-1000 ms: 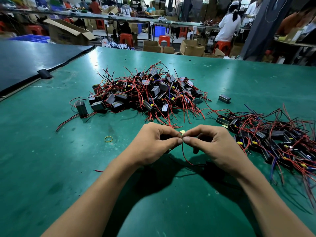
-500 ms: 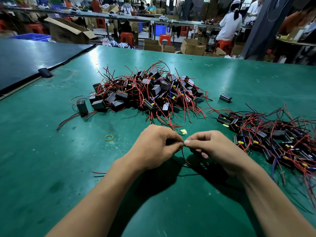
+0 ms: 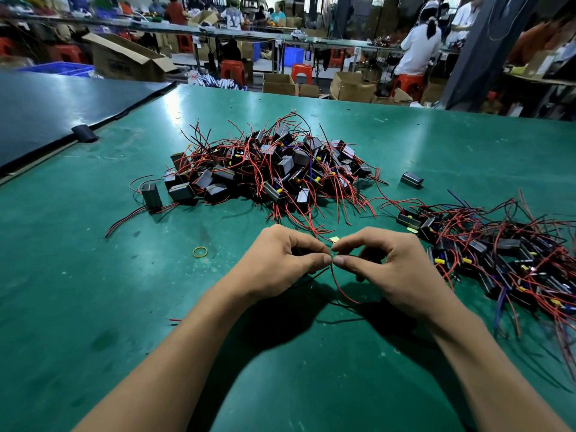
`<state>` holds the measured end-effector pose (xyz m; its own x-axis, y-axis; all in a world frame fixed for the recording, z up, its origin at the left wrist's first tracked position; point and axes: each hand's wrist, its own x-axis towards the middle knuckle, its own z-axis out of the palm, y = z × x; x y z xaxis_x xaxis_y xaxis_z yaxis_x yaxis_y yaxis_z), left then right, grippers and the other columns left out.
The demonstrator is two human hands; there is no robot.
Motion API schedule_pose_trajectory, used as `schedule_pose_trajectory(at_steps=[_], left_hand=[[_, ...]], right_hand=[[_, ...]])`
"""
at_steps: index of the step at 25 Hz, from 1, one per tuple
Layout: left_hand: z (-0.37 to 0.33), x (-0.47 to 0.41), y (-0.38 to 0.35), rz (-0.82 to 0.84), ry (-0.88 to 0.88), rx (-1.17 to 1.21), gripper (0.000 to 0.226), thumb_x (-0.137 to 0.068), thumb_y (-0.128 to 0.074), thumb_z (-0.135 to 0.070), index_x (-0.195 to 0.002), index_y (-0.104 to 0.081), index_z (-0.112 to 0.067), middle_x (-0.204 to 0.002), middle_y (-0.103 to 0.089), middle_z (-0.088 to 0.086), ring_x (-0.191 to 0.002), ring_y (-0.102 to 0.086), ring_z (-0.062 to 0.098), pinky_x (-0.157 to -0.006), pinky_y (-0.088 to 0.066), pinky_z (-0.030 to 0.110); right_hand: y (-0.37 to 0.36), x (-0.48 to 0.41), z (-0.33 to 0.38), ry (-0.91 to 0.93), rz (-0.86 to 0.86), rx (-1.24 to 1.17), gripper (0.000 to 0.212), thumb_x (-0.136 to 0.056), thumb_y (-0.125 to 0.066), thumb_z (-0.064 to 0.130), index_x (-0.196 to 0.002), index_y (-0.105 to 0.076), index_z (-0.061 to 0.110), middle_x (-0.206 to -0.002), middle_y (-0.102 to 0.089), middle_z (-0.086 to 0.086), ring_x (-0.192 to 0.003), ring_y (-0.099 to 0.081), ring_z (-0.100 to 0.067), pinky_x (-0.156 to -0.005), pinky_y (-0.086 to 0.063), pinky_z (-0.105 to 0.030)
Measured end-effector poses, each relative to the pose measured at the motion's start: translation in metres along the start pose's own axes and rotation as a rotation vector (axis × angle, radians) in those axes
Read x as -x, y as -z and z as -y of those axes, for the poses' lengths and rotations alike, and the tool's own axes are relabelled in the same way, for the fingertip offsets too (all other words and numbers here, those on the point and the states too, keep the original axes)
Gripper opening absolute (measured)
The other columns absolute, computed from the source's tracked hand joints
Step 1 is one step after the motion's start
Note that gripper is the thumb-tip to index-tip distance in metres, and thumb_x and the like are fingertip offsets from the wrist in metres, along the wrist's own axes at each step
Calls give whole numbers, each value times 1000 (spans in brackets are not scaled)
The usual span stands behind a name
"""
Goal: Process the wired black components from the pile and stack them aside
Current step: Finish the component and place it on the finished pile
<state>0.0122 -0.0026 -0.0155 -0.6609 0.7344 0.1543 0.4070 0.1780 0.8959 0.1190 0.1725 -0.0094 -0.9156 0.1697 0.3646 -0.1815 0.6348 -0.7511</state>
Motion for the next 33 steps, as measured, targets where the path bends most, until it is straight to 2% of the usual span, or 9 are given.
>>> schedule_pose_trajectory(at_steps=[3, 8, 13, 16, 19, 22, 26, 28, 33], left_hand=[[0, 0, -1, 15, 2, 15, 8, -88, -72, -14, -88, -78, -9, -47, -48, -12, -45, -35, -1, -47, -31, 12], [-3, 1, 2, 48, -13, 32, 7, -87, -72, -14, -85, -77, -10, -55, -50, -6, -51, -36, 7, -49, -30, 18], [-3, 2, 0, 52, -49, -47, 6, -86, -73, -14, -86, -78, -11, -58, -60, 3, -54, -44, 5, -53, -37, 18], [-2, 2, -1, 30, -129, -158, 6, -85, -74, -14, -88, -79, -14, -69, -68, 11, -58, -55, 14, -59, -49, 31], [-3, 3, -2, 7, -204, -253, 6, -85, -75, -16, -89, -79, -17, -72, -71, 6, -68, -64, 25, -66, -52, 39], [-6, 3, -1, -21, -225, -219, 7, -85, -75, -15, -90, -79, -14, -74, -72, 4, -67, -65, 18, -67, -53, 33], [-7, 2, 1, 14, -83, -33, 7, -87, -72, -13, -87, -77, -9, -62, -62, 12, -55, -44, 10, -55, -37, 24], [-5, 2, 2, 28, -10, 51, 9, -89, -70, -12, -87, -76, -7, -53, -51, 0, -50, -37, 8, -49, -31, 20], [-3, 1, 2, 44, 48, 190, 10, -90, -68, -11, -85, -77, -13, -55, -48, -1, -47, -33, 7, -44, -27, 17]], right_hand=[[0, -2, 0, 69, 1, 48, 14, -75, -81, 25, -86, -79, 17, -71, -69, 20, -53, -56, -5, -57, -41, -12], [6, -2, 3, 88, 23, 65, 16, -75, -77, 34, -83, -79, 20, -66, -67, 23, -51, -53, -2, -55, -39, -10], [4, 0, 4, 32, 44, 93, 7, -82, -78, 26, -78, -76, 21, -63, -64, 19, -54, -49, 0, -56, -36, -10], [-1, -1, 3, -76, 108, 96, 15, -90, -72, 22, -77, -73, 16, -61, -59, 9, -55, -44, 2, -55, -34, -12], [-2, -2, 2, -320, 219, -173, 26, -94, -65, 20, -71, -64, 9, -57, -51, 8, -51, -39, -3, -50, -32, -13], [-3, -3, 4, -458, 227, -443, 28, -89, -66, 29, -70, -62, 9, -57, -50, 2, -47, -39, -7, -44, -32, -13], [3, -1, 1, -238, 74, -297, 21, -88, -67, 33, -83, -75, 13, -71, -70, -1, -58, -56, -9, -59, -45, -14], [6, 0, 0, -175, 32, -201, 4, -87, -74, 22, -89, -78, 22, -73, -72, 2, -60, -61, -10, -62, -49, -19], [1, 3, 4, -59, -26, -64, 13, -79, -83, 17, -88, -78, 25, -72, -73, 10, -56, -63, -10, -57, -49, -26]])
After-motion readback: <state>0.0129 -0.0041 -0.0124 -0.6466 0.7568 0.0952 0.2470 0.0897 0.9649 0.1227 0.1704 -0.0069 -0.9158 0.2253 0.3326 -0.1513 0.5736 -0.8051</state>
